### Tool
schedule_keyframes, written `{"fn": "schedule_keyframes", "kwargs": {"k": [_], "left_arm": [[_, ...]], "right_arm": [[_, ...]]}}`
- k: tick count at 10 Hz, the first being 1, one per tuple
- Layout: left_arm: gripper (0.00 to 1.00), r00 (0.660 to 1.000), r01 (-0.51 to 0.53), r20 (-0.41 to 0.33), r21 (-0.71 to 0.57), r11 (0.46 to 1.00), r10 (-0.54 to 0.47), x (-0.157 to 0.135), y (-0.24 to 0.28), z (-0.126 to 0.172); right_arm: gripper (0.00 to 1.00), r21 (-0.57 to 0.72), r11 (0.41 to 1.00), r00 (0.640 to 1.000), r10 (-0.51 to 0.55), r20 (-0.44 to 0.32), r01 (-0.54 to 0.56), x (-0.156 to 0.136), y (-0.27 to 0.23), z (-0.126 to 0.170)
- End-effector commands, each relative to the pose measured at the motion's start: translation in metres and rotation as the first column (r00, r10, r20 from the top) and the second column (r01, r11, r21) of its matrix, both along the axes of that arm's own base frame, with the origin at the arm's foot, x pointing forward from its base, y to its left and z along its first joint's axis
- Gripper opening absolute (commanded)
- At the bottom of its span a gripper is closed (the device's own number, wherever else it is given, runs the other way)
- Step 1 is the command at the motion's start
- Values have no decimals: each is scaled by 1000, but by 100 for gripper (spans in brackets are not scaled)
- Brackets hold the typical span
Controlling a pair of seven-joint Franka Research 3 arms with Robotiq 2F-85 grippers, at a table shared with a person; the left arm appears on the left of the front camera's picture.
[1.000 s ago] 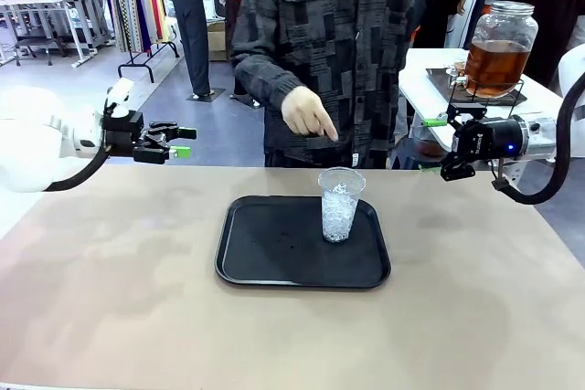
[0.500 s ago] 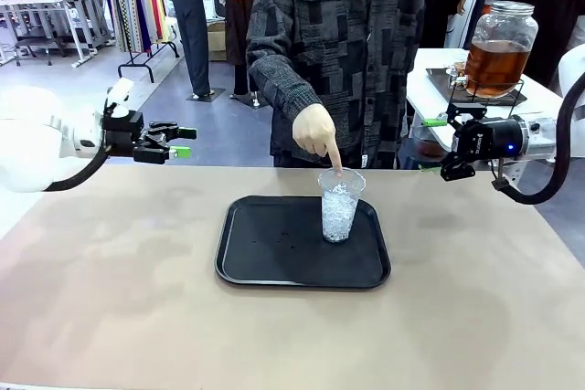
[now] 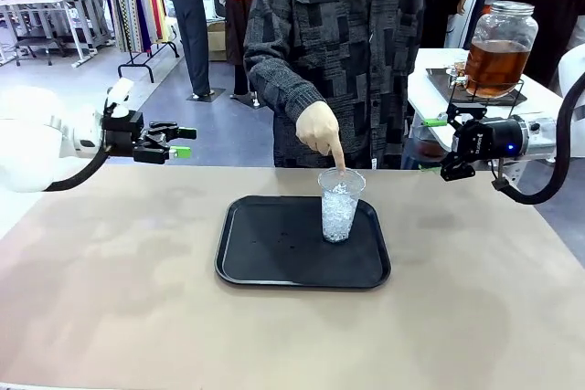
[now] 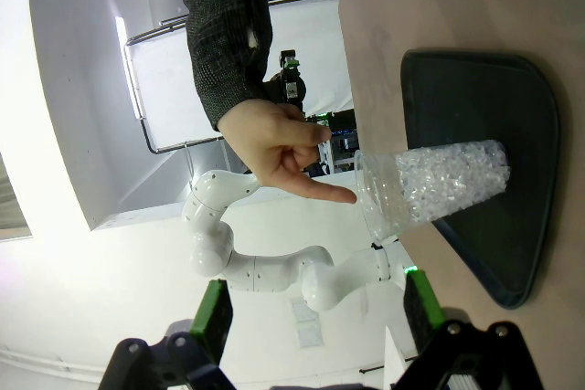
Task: Pour the drink into the iced cup.
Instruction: Pick up the iced cup indicated by the human and present it to them.
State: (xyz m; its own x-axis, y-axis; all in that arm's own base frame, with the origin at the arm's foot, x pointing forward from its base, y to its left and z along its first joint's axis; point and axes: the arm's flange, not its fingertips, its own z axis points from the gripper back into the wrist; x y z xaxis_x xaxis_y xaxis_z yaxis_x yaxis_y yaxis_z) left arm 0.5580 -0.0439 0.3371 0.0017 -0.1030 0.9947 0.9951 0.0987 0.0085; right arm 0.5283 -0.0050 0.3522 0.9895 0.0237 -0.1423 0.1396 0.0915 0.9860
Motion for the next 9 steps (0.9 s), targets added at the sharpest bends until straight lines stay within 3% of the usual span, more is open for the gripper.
{"fn": "schedule_keyframes", "kwargs": {"k": [1,2,3,4,5,7,9], "left_arm": [[100,1000,-1,2,0,1000,1,0,0,1],[100,1000,-1,2,0,1000,1,0,0,1],[100,1000,-1,2,0,1000,1,0,0,1],[100,1000,-1,2,0,1000,1,0,0,1],[100,1000,-1,2,0,1000,1,0,0,1],[100,1000,-1,2,0,1000,1,0,0,1],[100,1000,-1,2,0,1000,1,0,0,1]], "right_arm": [[100,-1,1000,1000,-2,6,2,0,0,1],[100,0,1000,1000,0,0,0,0,0,0],[100,-3,1000,997,7,76,-7,-1,1,1],[100,10,1000,970,7,242,-10,-3,2,0],[100,6,1000,925,11,380,-14,-5,3,-1],[100,9,999,781,21,624,-34,-8,5,-1],[100,-18,999,652,-16,758,45,-10,8,-3]]}}
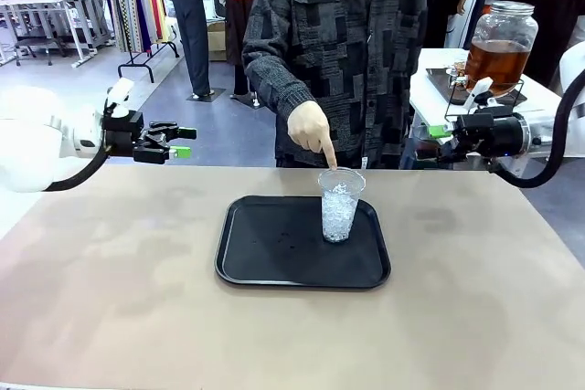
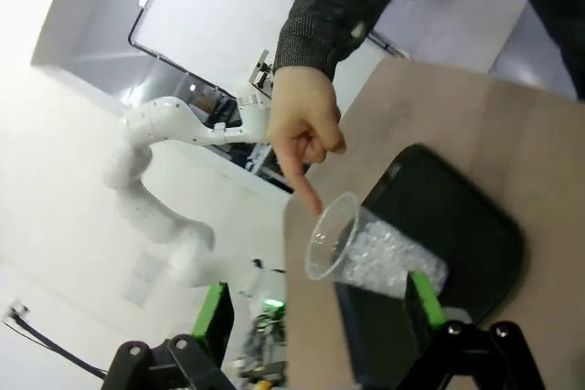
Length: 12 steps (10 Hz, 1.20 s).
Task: Pour the drink into the iced cup.
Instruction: Pick up the iced cup indicated by the human and present it to them.
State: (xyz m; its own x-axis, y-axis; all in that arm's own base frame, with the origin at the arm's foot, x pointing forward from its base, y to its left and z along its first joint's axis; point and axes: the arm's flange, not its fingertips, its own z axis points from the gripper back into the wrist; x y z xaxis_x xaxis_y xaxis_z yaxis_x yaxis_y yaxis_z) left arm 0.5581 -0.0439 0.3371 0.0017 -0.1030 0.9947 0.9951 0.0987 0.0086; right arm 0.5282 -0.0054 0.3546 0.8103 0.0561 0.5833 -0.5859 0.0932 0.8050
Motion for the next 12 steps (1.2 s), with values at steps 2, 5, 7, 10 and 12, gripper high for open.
{"fn": "schedule_keyframes", "kwargs": {"k": [2,5,7,10,12], "left_arm": [[100,1000,-1,2,0,1000,1,0,0,1],[100,1000,-1,2,0,1000,1,0,0,1],[100,1000,-1,2,0,1000,1,0,0,1],[100,1000,-1,2,0,1000,1,0,0,1],[100,1000,-1,2,0,1000,1,0,0,1]], "right_arm": [[100,1,998,994,-64,89,64,-8,4,-3],[100,-9,1000,997,-23,74,24,-1,-1,-3],[100,-10,999,996,-30,88,31,-3,-1,-7],[100,18,998,840,-54,541,52,-7,8,-23],[100,13,999,683,-44,729,51,-12,18,-35]]}}
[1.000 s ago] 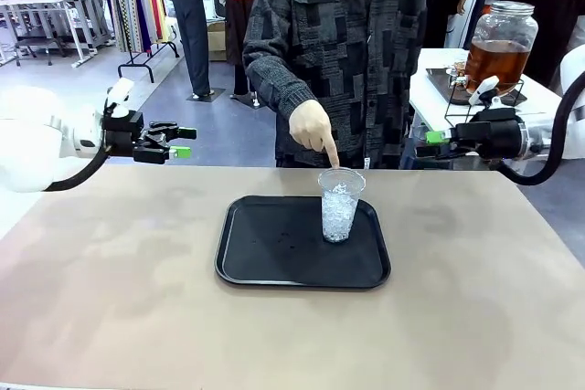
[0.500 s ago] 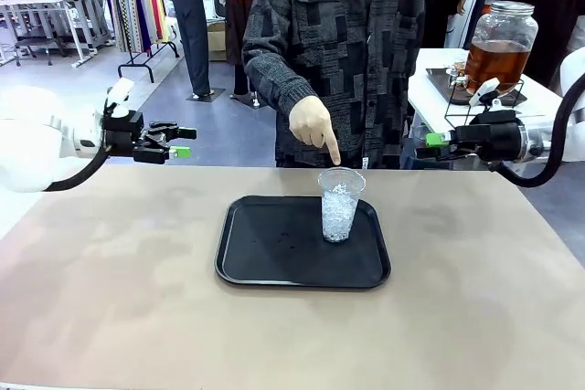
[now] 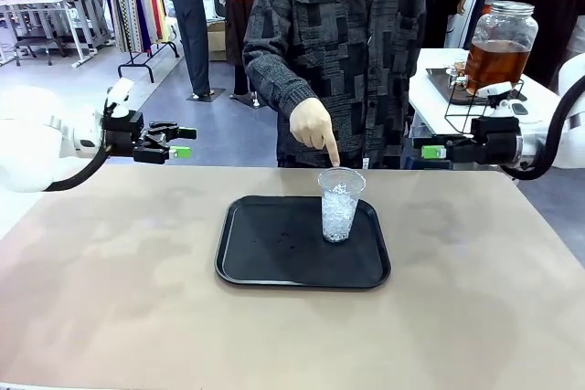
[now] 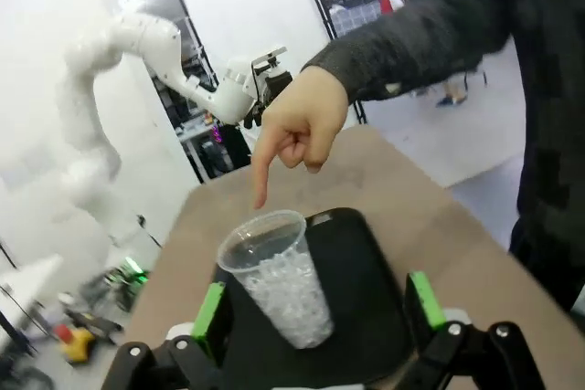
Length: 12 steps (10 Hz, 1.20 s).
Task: Pour the drink into the iced cup.
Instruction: Pick up the iced cup indicated by the human and present it to them.
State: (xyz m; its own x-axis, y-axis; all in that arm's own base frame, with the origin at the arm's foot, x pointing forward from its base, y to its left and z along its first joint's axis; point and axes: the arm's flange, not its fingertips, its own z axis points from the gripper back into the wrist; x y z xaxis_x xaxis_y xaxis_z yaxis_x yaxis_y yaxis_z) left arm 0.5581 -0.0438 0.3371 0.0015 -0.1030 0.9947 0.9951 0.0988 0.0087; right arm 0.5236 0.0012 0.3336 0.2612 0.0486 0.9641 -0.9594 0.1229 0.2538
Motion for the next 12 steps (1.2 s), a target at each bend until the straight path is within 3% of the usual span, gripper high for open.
{"fn": "schedule_keyframes", "kwargs": {"k": [1,2,6,7,8,12], "left_arm": [[100,1000,-1,2,0,1000,1,0,0,1],[100,1000,-1,2,0,1000,1,0,0,1],[100,1000,-1,2,0,1000,1,0,0,1],[100,1000,-1,2,0,1000,1,0,0,1],[100,1000,-1,2,0,1000,1,0,0,1],[100,1000,-1,2,0,1000,1,0,0,1]], "right_arm": [[100,12,1000,978,-26,207,24,-9,16,-22],[100,0,1000,974,2,227,-2,-11,22,-30],[100,-23,998,980,69,185,-66,-32,37,-66],[100,-19,997,987,72,145,-71,-35,34,-68],[100,0,998,984,59,171,-60,-29,35,-64],[100,2,998,986,59,158,-60,-32,34,-69]]}}
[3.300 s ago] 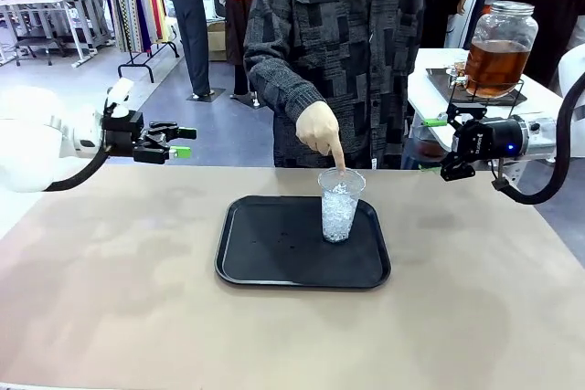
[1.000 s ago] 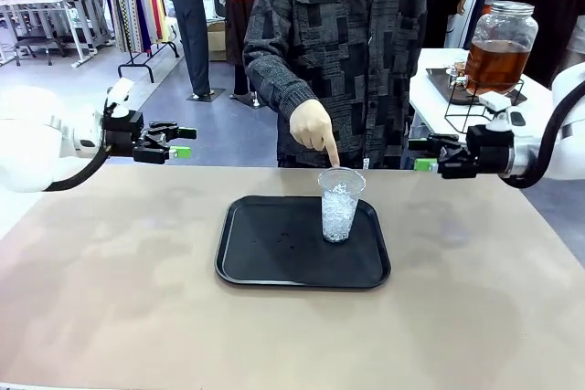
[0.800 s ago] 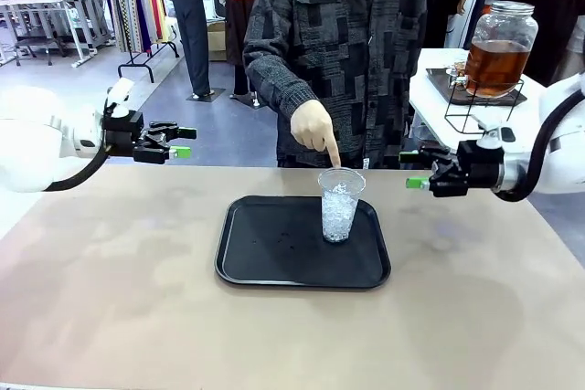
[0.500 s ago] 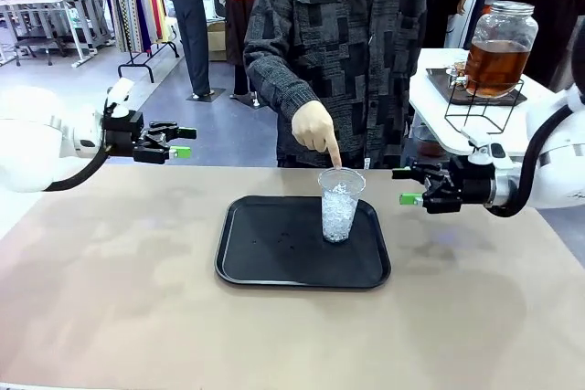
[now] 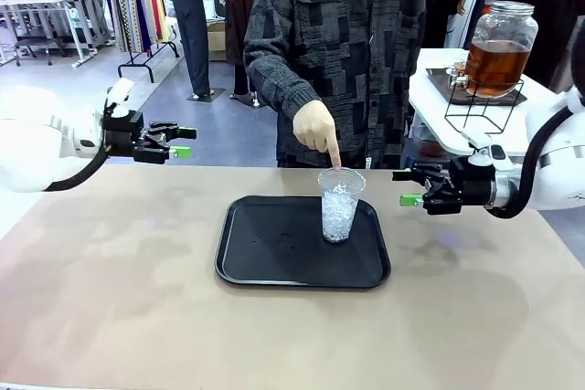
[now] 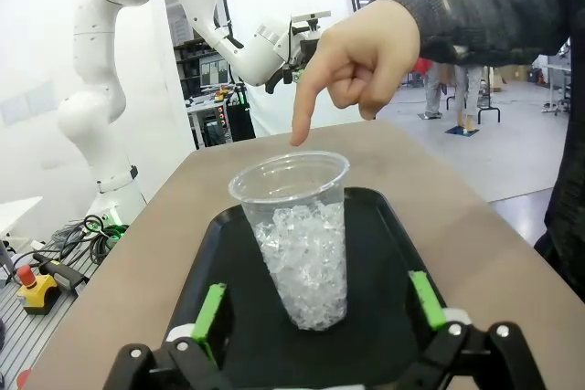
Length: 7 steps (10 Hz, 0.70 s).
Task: Pour the drink into the iced cup.
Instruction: Pick up the iced cup indicated by the human and present it to them.
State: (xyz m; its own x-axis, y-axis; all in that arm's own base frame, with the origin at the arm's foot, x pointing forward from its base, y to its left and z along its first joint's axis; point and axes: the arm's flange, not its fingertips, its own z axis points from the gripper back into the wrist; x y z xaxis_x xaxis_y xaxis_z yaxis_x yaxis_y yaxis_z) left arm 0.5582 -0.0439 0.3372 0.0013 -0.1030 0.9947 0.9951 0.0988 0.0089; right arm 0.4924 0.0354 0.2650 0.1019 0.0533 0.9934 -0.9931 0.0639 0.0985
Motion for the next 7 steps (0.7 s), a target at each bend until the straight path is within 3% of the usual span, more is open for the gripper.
{"fn": "schedule_keyframes", "kwargs": {"k": [1,7], "left_arm": [[100,1000,-1,2,0,1000,1,0,0,1],[100,1000,-1,2,0,1000,1,0,0,1]], "right_arm": [[100,-7,1000,1000,-8,9,8,-1,8,-4],[100,-32,999,998,-11,64,13,0,49,-27]]}}
